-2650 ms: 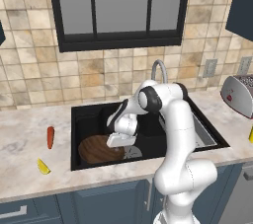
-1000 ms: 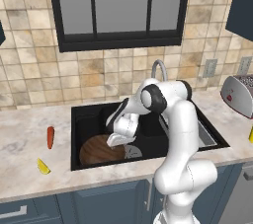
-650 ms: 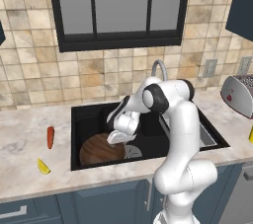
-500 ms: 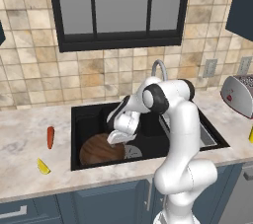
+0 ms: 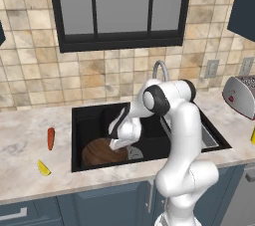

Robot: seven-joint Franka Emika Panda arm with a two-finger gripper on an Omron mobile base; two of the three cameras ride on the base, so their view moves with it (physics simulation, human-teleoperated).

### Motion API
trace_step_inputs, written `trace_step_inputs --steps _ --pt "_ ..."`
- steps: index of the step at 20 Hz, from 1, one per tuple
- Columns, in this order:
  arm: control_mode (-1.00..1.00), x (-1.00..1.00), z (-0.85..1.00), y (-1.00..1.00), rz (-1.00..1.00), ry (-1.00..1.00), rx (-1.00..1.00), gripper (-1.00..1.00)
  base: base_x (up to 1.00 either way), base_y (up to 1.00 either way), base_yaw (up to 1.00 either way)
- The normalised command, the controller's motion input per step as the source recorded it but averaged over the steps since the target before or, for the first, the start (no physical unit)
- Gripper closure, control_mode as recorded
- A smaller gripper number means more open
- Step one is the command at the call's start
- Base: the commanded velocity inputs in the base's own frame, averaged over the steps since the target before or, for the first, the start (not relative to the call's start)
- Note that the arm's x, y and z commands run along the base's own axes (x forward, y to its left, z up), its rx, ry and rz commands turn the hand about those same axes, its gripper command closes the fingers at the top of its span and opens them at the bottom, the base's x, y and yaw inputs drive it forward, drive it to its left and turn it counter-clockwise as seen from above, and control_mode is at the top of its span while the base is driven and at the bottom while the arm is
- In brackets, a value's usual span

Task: Remove the carrot and lemon wedge from the sink. Then move the bowl and cup from the counter to the sink for washing.

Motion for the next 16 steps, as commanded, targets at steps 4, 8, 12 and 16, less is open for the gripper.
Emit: trace_step_inputs --steps 4,8,12,16 --pt "-1.00 0.00 0.08 0.00 0.00 -0.04 -0.22 -1.00 0.00 0.00 0.00" --pt "-1.00 0.00 0.18 0.00 0.00 -0.06 -0.12 -1.00 0.00 0.00 0.00" --pt "-1.00 0.00 0.26 0.00 0.00 -0.04 -0.04 -1.00 0.00 0.00 0.00" --pt "-1.00 0.00 0.33 0.00 0.00 0.00 0.00 -1.00 0.00 0.00 0.00"
